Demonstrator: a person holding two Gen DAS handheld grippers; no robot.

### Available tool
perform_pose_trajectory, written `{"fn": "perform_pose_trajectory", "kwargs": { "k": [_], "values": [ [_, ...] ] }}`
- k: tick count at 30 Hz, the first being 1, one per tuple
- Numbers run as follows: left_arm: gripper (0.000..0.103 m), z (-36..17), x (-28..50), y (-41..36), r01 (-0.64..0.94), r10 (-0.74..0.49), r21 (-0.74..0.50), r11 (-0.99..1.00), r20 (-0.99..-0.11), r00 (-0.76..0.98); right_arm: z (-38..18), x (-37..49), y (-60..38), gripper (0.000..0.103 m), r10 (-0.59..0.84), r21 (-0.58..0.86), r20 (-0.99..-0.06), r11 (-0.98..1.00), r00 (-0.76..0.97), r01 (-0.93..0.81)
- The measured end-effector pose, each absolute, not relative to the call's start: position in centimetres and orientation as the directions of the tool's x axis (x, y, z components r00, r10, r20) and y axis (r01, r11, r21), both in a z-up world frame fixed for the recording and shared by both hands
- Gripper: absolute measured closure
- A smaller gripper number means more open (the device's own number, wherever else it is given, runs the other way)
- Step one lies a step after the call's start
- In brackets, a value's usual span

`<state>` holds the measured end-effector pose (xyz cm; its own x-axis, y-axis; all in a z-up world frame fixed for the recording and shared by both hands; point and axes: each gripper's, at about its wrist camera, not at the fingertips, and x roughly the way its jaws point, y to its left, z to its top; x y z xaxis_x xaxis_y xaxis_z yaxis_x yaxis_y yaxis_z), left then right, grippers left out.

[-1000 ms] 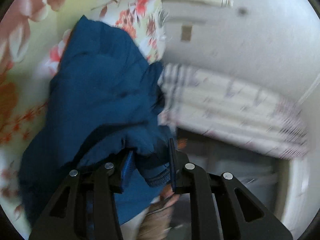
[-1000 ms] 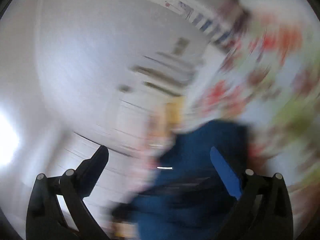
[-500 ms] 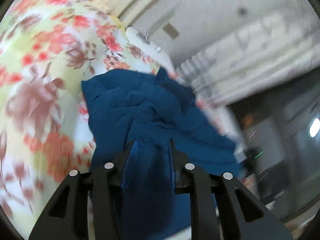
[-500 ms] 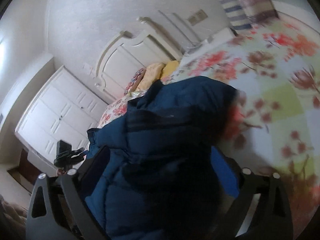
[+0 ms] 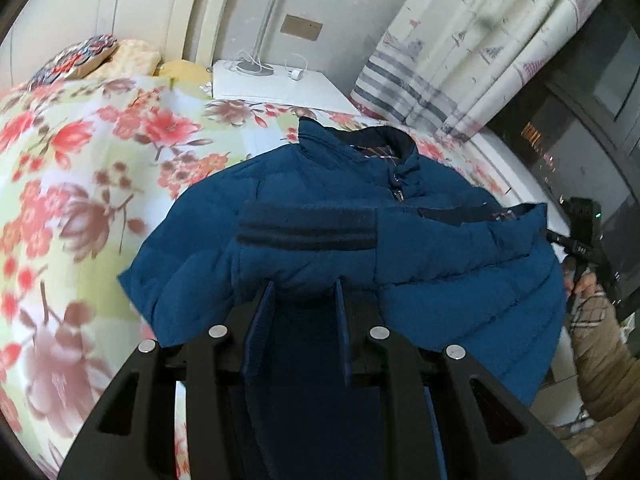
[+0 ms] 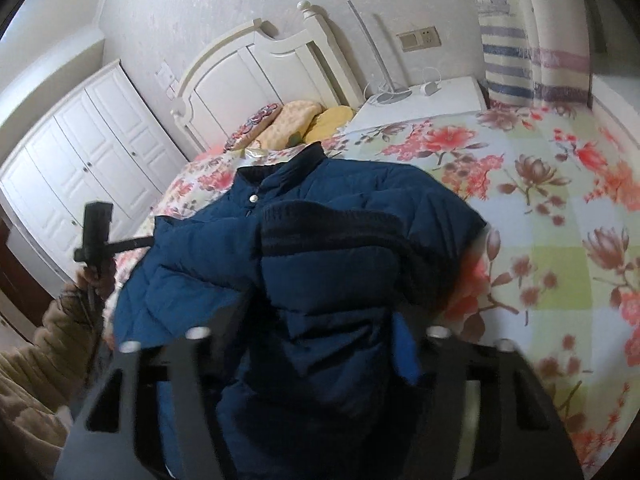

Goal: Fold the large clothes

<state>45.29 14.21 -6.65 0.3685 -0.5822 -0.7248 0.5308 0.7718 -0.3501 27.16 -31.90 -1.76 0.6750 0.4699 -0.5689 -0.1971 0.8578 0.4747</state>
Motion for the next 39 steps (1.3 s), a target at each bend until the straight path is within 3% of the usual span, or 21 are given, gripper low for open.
{"fn": "perform_pose_trajectory", "kwargs": {
  "k": [2, 3, 5, 7, 11, 14, 17, 20, 23, 27, 30, 32, 36, 39],
  "values": [
    [0.091, -6.7, 45.0, 13.6, 0.528, -0.566, -0.322, 0.786, -0.718, 0.405, -1.2, 26.9, -31.3, 0.083, 0.42, 0.424, -0.578, 0.887, 0.7, -0.183],
    [0.093, -6.6, 44.8, 13.2, 0.519, -0.551, -0.305, 0.799, -0.716, 0.428, -0.5, 26.6, -30.6, 0.087, 0.37, 0.368, -0.587, 0.914, 0.72, -0.17],
    [0.101, -5.9, 42.6, 11.4, 0.518, -0.429, -0.121, 0.847, -0.73, 0.532, 1.2, 25.8, -28.3, 0.091, 0.259, 0.215, -0.606, 0.964, 0.753, -0.158],
    [0.102, -4.3, 40.2, 10.4, 0.512, -0.385, -0.025, 0.858, -0.692, 0.611, 3.3, 25.1, -25.9, 0.092, 0.151, 0.056, -0.598, 0.987, 0.787, -0.148],
    [0.102, 3.3, 37.4, 11.7, 0.454, -0.383, 0.004, 0.891, -0.53, 0.757, 9.7, 24.5, -23.8, 0.092, 0.079, -0.072, -0.502, 0.989, 0.861, -0.132],
    [0.102, 7.6, 38.4, 12.2, 0.396, -0.34, 0.02, 0.918, -0.475, 0.812, 13.5, 27.3, -23.1, 0.092, 0.0, -0.168, -0.443, 0.982, 0.897, -0.083],
    [0.102, 6.7, 43.7, 10.6, 0.283, -0.201, 0.072, 0.956, -0.54, 0.817, 12.2, 34.2, -24.5, 0.092, -0.073, -0.172, -0.536, 0.985, 0.841, -0.024],
    [0.102, -0.2, 50.0, 9.1, 0.242, -0.152, 0.036, 0.97, -0.685, 0.712, 5.1, 41.2, -26.3, 0.092, -0.062, -0.074, -0.72, 0.997, 0.692, 0.012],
    [0.103, -5.0, 51.8, 8.4, 0.192, -0.038, 0.131, 0.973, -0.724, 0.689, -0.5, 43.2, -26.8, 0.092, -0.071, -0.051, -0.784, 0.997, 0.616, 0.05],
    [0.103, -4.6, 51.7, 10.0, 0.177, -0.067, 0.079, 0.981, -0.718, 0.693, 0.9, 42.3, -26.9, 0.092, -0.038, -0.004, -0.743, 0.999, 0.668, 0.052],
    [0.102, -2.1, 50.7, 10.6, 0.272, -0.273, -0.112, 0.956, -0.686, 0.674, 3.4, 42.2, -27.1, 0.092, -0.009, 0.006, -0.709, 1.0, 0.706, 0.018],
    [0.102, -2.1, 51.2, 10.5, 0.295, -0.347, -0.197, 0.935, -0.688, 0.637, 3.5, 42.2, -26.7, 0.092, -0.025, -0.022, -0.706, 1.0, 0.708, 0.014],
    [0.098, -6.0, 54.1, 10.5, 0.258, -0.384, -0.291, 0.922, -0.779, 0.496, 1.0, 42.2, -27.0, 0.091, -0.029, -0.009, -0.733, 0.999, 0.68, 0.034],
    [0.098, -8.5, 55.7, 10.7, 0.24, -0.438, -0.368, 0.899, -0.793, 0.424, -0.3, 42.1, -28.1, 0.091, 0.013, 0.061, -0.736, 0.997, 0.677, 0.047]
  ]
}}
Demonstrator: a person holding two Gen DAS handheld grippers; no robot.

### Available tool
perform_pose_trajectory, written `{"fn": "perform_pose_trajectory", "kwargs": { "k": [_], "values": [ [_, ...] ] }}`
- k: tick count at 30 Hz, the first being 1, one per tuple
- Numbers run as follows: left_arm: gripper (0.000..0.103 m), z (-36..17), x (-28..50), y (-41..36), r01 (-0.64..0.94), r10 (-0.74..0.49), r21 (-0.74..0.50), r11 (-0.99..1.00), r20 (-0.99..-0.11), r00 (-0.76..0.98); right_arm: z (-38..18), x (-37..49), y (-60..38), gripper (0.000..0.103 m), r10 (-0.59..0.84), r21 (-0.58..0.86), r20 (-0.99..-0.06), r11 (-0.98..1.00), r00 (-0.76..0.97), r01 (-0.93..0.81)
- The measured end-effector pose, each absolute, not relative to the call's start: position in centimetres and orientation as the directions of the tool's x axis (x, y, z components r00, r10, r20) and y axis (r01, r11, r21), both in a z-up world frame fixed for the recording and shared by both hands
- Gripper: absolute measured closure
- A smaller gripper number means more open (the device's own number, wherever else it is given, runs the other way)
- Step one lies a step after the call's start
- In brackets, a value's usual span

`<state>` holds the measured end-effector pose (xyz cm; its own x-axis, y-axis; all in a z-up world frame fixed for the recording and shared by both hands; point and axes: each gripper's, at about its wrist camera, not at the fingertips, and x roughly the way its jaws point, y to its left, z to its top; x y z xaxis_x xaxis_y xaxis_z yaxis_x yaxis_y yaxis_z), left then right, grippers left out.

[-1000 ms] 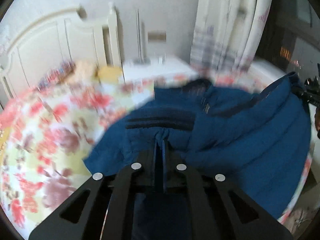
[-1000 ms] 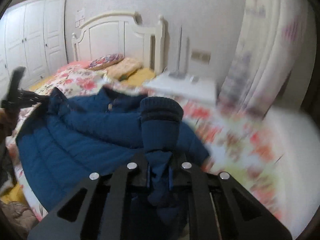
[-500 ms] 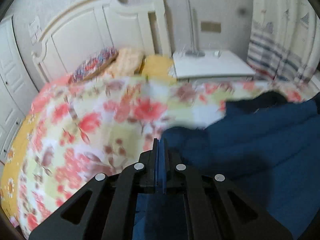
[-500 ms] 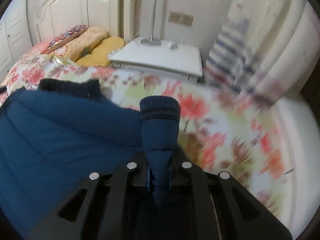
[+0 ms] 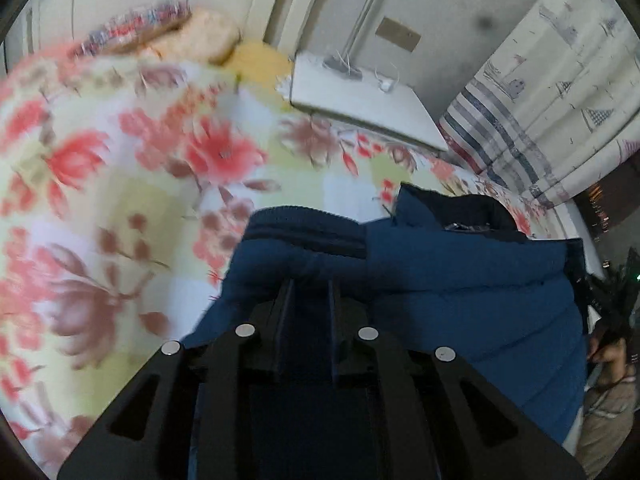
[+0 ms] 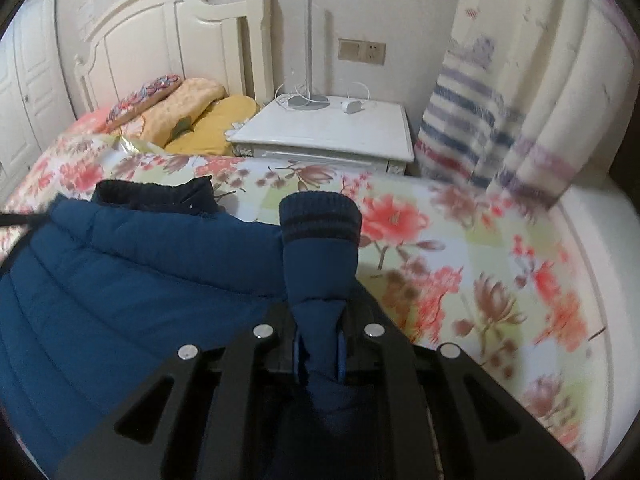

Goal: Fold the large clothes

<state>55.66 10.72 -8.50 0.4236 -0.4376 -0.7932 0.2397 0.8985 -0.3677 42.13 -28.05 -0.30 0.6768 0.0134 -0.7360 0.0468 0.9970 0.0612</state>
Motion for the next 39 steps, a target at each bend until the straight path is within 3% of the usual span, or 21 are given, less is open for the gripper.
{"fn": "perform_pose_trajectory", "kwargs": {
  "k": [7, 12, 16, 20, 22, 26, 29, 33, 37, 39],
  "values": [
    [0.098, -9.8, 57.1, 10.6, 0.257, -0.461, -0.388, 0.885, -0.806, 0.371, -0.9, 42.6, -28.2, 0.089, 0.037, 0.088, -0.743, 0.995, 0.669, 0.043],
    [0.103, -7.2, 54.6, 11.1, 0.236, -0.359, -0.272, 0.933, -0.758, 0.545, 1.2, 41.8, -27.7, 0.091, 0.031, 0.09, -0.685, 0.995, 0.728, 0.041],
    [0.103, -1.8, 52.2, 12.3, 0.189, -0.285, -0.216, 0.958, -0.64, 0.713, 5.6, 42.0, -27.8, 0.091, 0.069, 0.128, -0.602, 0.992, 0.796, 0.011],
    [0.103, -1.2, 53.5, 12.8, 0.088, -0.198, -0.196, 0.977, -0.656, 0.729, 2.9, 45.9, -27.6, 0.089, 0.004, 0.054, -0.687, 0.998, 0.726, 0.045],
    [0.103, -2.3, 53.6, 12.4, 0.087, -0.191, -0.184, 0.979, -0.682, 0.706, -1.1, 47.4, -27.3, 0.079, -0.016, 0.028, -0.772, 0.998, 0.635, 0.06],
    [0.103, -3.9, 51.3, 9.4, 0.189, -0.223, -0.131, 0.973, -0.736, 0.64, -2.0, 45.9, -27.6, 0.043, -0.077, 0.011, -0.786, 0.99, 0.613, 0.138],
    [0.103, -3.5, 49.5, 6.1, 0.263, -0.21, -0.043, 0.964, -0.733, 0.647, 0.9, 43.4, -27.3, 0.04, -0.115, 0.023, -0.726, 0.981, 0.678, 0.191],
    [0.103, -3.1, 49.2, -0.3, 0.315, -0.158, 0.096, 0.944, -0.708, 0.689, 3.5, 42.5, -22.1, 0.027, -0.025, -0.002, -0.662, 0.999, 0.749, 0.032],
    [0.103, -5.5, 50.9, -5.6, 0.326, -0.051, 0.221, 0.919, -0.754, 0.655, -0.4, 44.9, -16.0, 0.026, -0.037, -0.165, -0.748, 0.977, 0.663, -0.132],
    [0.103, -8.1, 51.2, -7.6, 0.32, 0.053, 0.34, 0.884, -0.754, 0.654, -2.6, 45.7, -16.0, 0.025, -0.009, -0.123, -0.785, 0.982, 0.62, -0.141]
  ]
}}
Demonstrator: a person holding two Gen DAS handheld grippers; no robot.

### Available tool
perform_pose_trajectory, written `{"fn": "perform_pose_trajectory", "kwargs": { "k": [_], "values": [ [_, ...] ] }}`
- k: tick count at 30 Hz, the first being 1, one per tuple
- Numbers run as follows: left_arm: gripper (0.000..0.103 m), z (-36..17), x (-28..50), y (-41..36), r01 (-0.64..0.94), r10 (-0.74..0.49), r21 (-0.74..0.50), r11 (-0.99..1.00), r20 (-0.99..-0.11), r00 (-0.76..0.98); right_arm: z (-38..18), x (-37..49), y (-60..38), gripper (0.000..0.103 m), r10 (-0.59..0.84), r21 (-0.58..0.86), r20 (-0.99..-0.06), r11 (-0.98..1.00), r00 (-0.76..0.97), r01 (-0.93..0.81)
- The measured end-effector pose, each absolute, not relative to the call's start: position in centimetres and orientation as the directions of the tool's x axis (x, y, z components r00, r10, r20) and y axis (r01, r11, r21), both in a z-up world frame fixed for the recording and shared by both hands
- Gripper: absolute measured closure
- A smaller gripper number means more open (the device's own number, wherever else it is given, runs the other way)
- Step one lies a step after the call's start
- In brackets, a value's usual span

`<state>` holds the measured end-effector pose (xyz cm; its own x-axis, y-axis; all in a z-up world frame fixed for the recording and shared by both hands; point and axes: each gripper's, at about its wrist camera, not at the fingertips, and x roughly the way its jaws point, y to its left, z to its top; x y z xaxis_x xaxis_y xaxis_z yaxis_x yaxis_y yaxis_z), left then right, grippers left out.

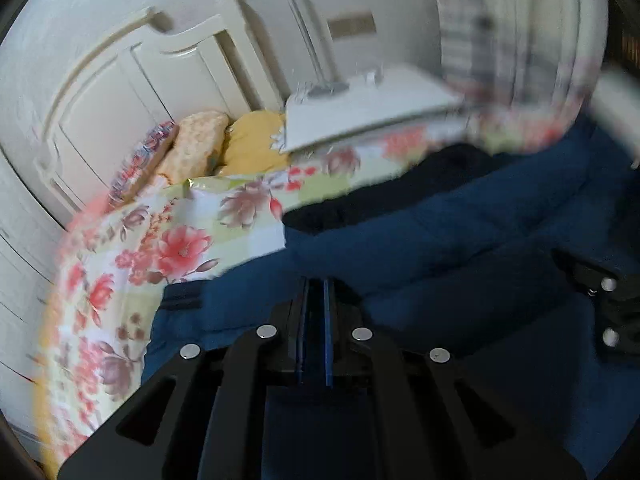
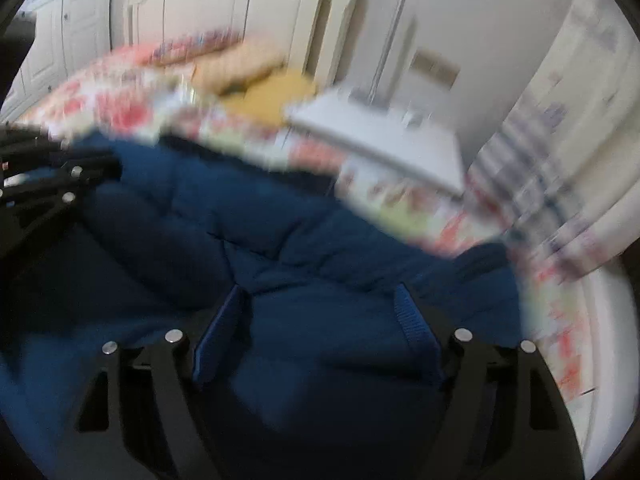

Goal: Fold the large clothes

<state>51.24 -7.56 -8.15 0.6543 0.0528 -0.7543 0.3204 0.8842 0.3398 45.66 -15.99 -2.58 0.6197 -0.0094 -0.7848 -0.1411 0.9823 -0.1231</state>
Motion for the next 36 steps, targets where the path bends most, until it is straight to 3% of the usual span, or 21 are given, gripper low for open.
{"fn": "perform_pose_trajectory", "kwargs": {
  "k": [4, 14, 16, 19, 24, 27, 31, 32, 36],
  "values": [
    [0.103, -9.8, 51.0, -7.6, 0.289, 0.069, 0.356, 0.889, -0.727, 0.683, -3.3, 45.7, -18.0, 0.023, 0.084, 0.013, -0.786, 0.993, 0.612, -0.12],
    [0.103, -10.5, 51.1, -7.6, 0.271, 0.079, 0.358, 0.894, -0.72, 0.69, -3.3, 45.4, -18.1, 0.022, 0.092, 0.015, -0.8, 0.991, 0.593, -0.134],
    [0.102, -10.5, 51.2, -7.4, 0.272, 0.071, 0.347, 0.897, -0.723, 0.687, -1.8, 44.5, -19.5, 0.022, 0.066, 0.002, -0.767, 0.995, 0.638, -0.101],
    [0.102, -10.5, 51.4, -7.1, 0.274, 0.06, 0.329, 0.904, -0.731, 0.68, -0.1, 41.9, -23.7, 0.022, 0.127, 0.145, -0.712, 0.989, 0.691, -0.033],
    [0.102, -10.3, 51.8, -6.1, 0.279, 0.001, 0.246, 0.928, -0.753, 0.658, -0.5, 37.5, -28.9, 0.03, 0.127, 0.222, -0.676, 0.974, 0.726, 0.036],
    [0.102, -10.1, 52.3, -5.0, 0.279, -0.062, 0.154, 0.948, -0.769, 0.636, -3.7, 37.3, -28.6, 0.031, 0.105, 0.15, -0.742, 0.989, 0.662, 0.012],
    [0.102, -10.0, 52.5, -4.0, 0.275, -0.116, 0.077, 0.958, -0.774, 0.622, -3.2, 38.4, -29.3, 0.03, 0.079, 0.146, -0.774, 0.988, 0.629, 0.055],
    [0.102, -9.9, 52.5, -3.9, 0.275, -0.125, 0.065, 0.959, -0.775, 0.62, -2.4, 38.5, -29.2, 0.038, 0.054, 0.129, -0.772, 0.989, 0.634, 0.073],
    [0.102, -10.0, 52.8, -3.2, 0.271, -0.169, 0.003, 0.963, -0.777, 0.607, 0.7, 39.5, -27.6, 0.04, 0.076, 0.135, -0.684, 0.991, 0.725, 0.024]
  ]
}}
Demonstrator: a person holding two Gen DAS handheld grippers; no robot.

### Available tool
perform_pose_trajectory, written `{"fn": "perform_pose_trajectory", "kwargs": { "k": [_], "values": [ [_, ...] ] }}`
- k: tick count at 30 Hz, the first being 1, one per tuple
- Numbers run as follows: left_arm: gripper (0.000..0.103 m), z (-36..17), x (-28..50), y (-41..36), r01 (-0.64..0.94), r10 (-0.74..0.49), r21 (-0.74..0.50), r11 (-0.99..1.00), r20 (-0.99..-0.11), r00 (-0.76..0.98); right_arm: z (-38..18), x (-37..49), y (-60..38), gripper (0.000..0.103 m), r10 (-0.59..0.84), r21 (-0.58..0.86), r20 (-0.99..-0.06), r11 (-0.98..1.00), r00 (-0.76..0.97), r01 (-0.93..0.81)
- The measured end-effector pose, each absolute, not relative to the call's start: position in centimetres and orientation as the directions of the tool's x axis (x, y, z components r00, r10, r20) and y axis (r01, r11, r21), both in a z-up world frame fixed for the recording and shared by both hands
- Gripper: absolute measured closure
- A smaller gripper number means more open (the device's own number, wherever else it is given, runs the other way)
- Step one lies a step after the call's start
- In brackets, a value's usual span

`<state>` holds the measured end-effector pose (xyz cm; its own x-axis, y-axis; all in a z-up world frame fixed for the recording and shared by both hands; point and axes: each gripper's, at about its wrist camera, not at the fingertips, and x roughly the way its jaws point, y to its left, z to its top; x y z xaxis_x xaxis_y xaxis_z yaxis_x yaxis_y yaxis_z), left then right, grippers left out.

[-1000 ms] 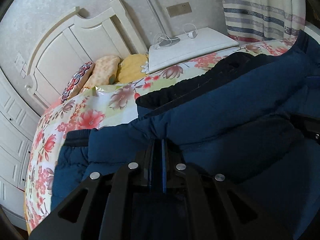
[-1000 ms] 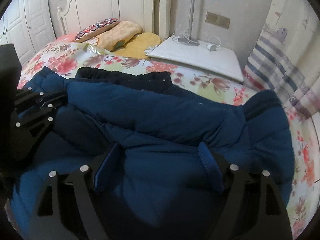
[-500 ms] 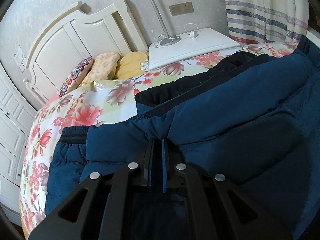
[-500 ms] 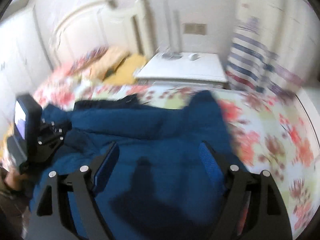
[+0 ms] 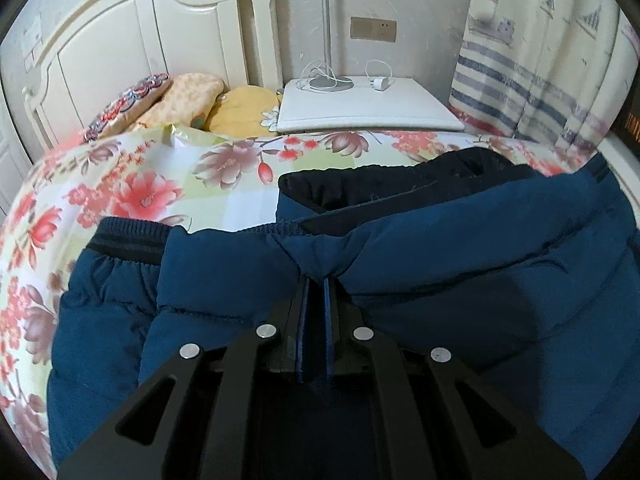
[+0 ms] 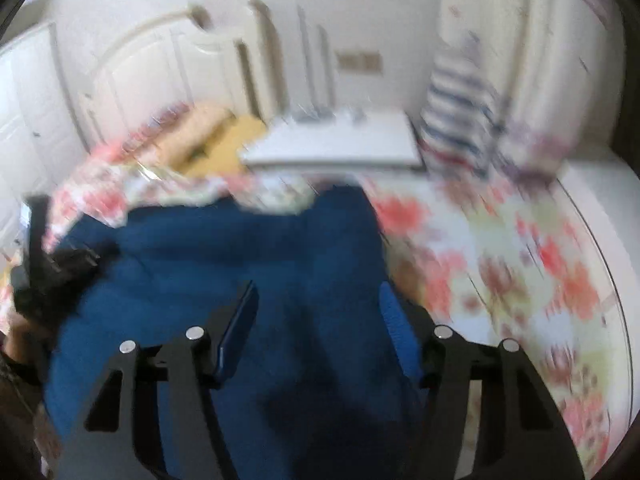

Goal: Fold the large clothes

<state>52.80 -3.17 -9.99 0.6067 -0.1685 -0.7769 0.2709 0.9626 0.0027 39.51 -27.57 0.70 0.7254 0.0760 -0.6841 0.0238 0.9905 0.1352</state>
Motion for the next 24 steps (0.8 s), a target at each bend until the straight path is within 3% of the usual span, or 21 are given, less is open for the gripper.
{"fn": "perform_pose_trajectory", "kwargs": {
  "k": [2, 3, 4, 11, 15, 24],
  "values": [
    [0.102, -10.0, 52.8, -3.0, 0.27, -0.18, -0.012, 0.963, -0.776, 0.604, -0.7, 42.1, -25.7, 0.04, 0.066, 0.058, -0.746, 0.998, 0.663, -0.034],
    [0.102, -10.0, 52.8, -2.9, 0.27, -0.182, -0.016, 0.963, -0.776, 0.604, -2.7, 43.7, -25.1, 0.034, 0.044, 0.018, -0.807, 0.999, 0.589, -0.05],
    [0.102, -10.0, 52.8, -2.8, 0.27, -0.188, -0.024, 0.962, -0.776, 0.602, -3.8, 44.6, -25.4, 0.033, 0.059, 0.042, -0.834, 0.998, 0.548, -0.044],
    [0.102, -10.1, 53.1, -2.1, 0.267, -0.225, -0.075, 0.961, -0.774, 0.591, -0.7, 46.4, -26.9, 0.034, 0.072, 0.116, -0.769, 0.993, 0.635, 0.028],
    [0.101, -10.1, 53.2, -2.0, 0.266, -0.232, -0.085, 0.96, -0.773, 0.59, -4.4, 49.5, -27.7, 0.028, 0.068, 0.11, -0.829, 0.993, 0.554, 0.042],
    [0.102, -9.2, 53.3, -2.2, 0.283, -0.215, -0.061, 0.957, -0.806, 0.552, -2.9, 49.1, -26.3, 0.026, -0.014, 0.056, -0.858, 0.991, 0.513, 0.122]
  ]
}}
